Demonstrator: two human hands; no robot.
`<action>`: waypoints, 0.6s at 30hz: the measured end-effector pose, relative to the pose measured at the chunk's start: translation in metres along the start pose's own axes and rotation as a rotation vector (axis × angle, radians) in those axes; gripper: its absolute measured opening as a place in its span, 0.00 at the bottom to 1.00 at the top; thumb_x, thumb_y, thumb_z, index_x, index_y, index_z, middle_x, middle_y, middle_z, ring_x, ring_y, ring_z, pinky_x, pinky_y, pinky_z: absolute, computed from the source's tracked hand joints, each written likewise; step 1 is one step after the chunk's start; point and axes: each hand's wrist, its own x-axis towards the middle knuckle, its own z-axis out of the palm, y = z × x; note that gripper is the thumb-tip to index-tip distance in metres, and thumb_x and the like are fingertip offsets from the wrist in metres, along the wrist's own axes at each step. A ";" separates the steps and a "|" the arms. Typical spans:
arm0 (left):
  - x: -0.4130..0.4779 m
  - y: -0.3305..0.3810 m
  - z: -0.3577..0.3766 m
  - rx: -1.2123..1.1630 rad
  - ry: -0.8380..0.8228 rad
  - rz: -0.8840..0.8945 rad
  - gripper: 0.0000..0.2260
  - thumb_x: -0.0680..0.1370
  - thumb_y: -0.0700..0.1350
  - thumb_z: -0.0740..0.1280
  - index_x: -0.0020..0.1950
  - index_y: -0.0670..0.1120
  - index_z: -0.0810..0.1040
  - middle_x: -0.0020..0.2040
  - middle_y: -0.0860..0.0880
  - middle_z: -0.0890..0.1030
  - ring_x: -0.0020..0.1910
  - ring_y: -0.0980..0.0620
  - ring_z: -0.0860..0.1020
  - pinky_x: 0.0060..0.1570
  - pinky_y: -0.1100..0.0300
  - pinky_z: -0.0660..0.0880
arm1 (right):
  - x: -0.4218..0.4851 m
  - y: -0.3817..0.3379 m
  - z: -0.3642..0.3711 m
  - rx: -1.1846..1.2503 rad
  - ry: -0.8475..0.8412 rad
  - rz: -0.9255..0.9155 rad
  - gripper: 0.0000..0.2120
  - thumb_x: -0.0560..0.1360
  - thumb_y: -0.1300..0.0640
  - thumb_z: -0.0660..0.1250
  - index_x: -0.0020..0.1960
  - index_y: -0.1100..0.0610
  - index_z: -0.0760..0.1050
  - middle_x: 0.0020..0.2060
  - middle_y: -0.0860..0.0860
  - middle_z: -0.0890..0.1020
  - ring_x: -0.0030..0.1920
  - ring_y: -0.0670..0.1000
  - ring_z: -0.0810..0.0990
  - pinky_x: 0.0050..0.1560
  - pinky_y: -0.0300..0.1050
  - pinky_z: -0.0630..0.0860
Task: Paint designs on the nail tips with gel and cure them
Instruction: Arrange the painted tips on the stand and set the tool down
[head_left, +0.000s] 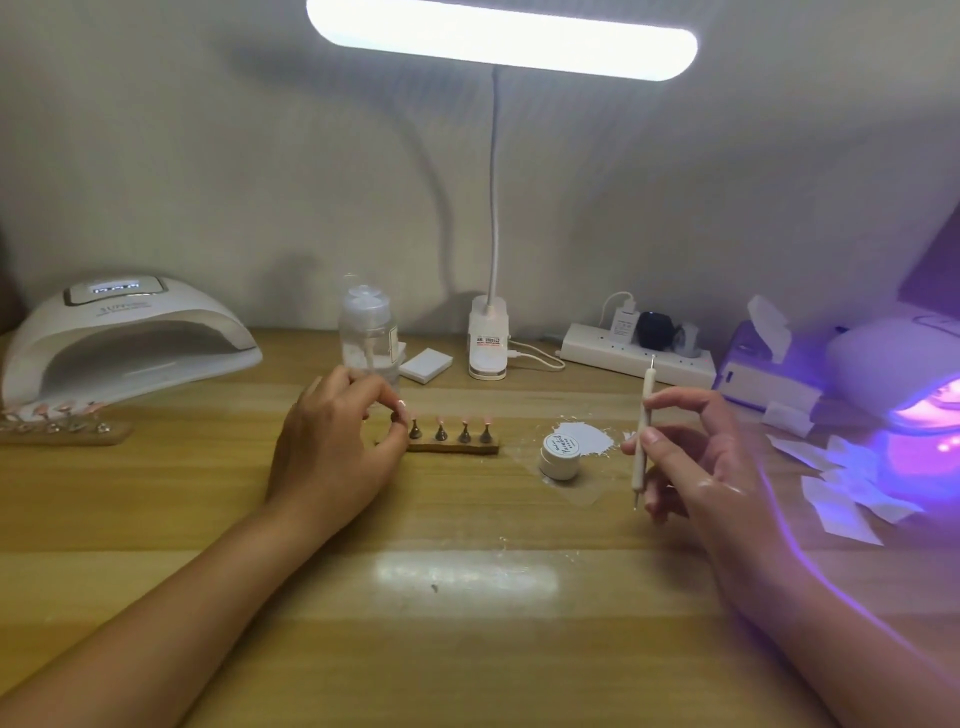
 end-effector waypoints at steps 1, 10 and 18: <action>0.000 0.006 -0.001 -0.018 -0.002 0.041 0.06 0.72 0.43 0.73 0.41 0.52 0.78 0.43 0.56 0.76 0.42 0.52 0.74 0.40 0.58 0.67 | -0.001 0.000 0.000 0.000 -0.003 -0.007 0.12 0.81 0.63 0.64 0.54 0.46 0.75 0.42 0.57 0.84 0.26 0.48 0.74 0.28 0.39 0.74; -0.018 0.039 0.023 -0.344 -0.482 -0.029 0.05 0.73 0.47 0.75 0.41 0.57 0.80 0.38 0.66 0.80 0.33 0.63 0.75 0.36 0.68 0.69 | -0.001 -0.003 0.001 0.059 -0.024 0.062 0.16 0.84 0.61 0.56 0.55 0.47 0.80 0.50 0.50 0.87 0.23 0.47 0.69 0.25 0.35 0.69; -0.019 0.036 0.027 -0.333 -0.470 -0.019 0.06 0.71 0.51 0.75 0.40 0.61 0.79 0.40 0.63 0.80 0.35 0.62 0.73 0.40 0.63 0.70 | 0.002 -0.006 0.003 0.048 0.123 -0.004 0.06 0.69 0.50 0.73 0.42 0.51 0.80 0.32 0.49 0.82 0.23 0.44 0.66 0.22 0.35 0.64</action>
